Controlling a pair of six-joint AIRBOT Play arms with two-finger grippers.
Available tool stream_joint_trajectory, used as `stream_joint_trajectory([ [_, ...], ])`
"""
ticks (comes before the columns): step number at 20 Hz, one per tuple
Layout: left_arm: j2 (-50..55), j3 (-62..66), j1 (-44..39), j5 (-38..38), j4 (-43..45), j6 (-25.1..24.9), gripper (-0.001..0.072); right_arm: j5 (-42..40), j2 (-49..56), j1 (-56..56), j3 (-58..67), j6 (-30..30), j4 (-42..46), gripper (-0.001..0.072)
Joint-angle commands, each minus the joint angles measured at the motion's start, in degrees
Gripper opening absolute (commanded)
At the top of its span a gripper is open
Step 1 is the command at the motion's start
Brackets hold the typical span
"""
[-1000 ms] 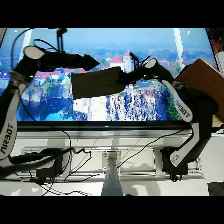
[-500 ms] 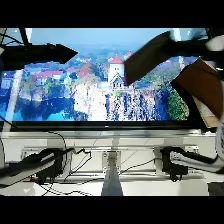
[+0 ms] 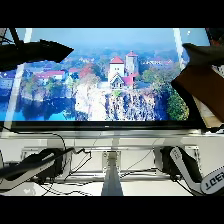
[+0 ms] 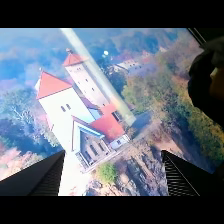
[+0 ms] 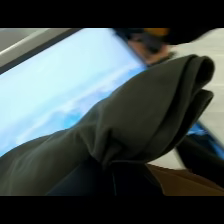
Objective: Fold the clothes and pants, and hang the long-sleeved shirts on hangers.
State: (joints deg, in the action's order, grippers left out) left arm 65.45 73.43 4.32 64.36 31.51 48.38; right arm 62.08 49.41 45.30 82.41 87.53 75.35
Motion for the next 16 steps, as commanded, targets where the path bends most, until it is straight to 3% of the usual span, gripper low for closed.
stream_joint_trajectory([
  [1, -0.2, 0.0, 0.1, 0.0, 0.0, 0.0, 0.0691, 9.9, -2.4, 10.4, -0.3, 0.9, 3.4, 0.0017],
  [2, -0.2, 0.0, 0.1, 0.0, 0.0, 0.0, 0.0691, 11.8, -2.2, 11.6, -0.8, 0.9, 3.3, 0.0018],
  [3, -0.2, 0.0, 0.1, 0.0, 0.0, 0.0, 0.0691, 12.7, -2.1, 11.8, -1.4, 0.9, 3.3, 0.0079],
  [5, -0.2, 0.0, 0.1, 0.0, 0.0, 0.0, 0.0691, 12.7, -1.8, 11.8, -1.8, 1.0, 2.4, 0.0503],
  [6, -0.2, 0.0, 0.1, 0.0, 0.0, 0.0, 0.0691, 12.0, -1.7, 11.8, -1.8, 1.0, 0.1, 0.0512],
  [10, -0.2, 0.0, 0.1, 0.0, 0.0, 0.0, 0.0691, 8.8, -0.4, 3.3, -1.7, -5.1, -11.0, 0.0492],
  [12, -0.2, 0.0, 0.1, 0.0, 0.0, 0.0, 0.0691, 8.9, 1.4, -7.5, -1.8, -6.3, -12.0, 0.0354],
  [15, -0.2, 0.0, 0.1, 0.0, 0.0, 0.0, 0.0691, 6.1, 5.5, -25.9, -1.8, -6.3, -12.5, 0.0059],
  [16, -0.2, 0.0, 0.1, 0.0, 0.0, 0.0, 0.0691, 3.2, 7.3, -32.5, -1.8, -6.3, -12.4, 0.0056],
])
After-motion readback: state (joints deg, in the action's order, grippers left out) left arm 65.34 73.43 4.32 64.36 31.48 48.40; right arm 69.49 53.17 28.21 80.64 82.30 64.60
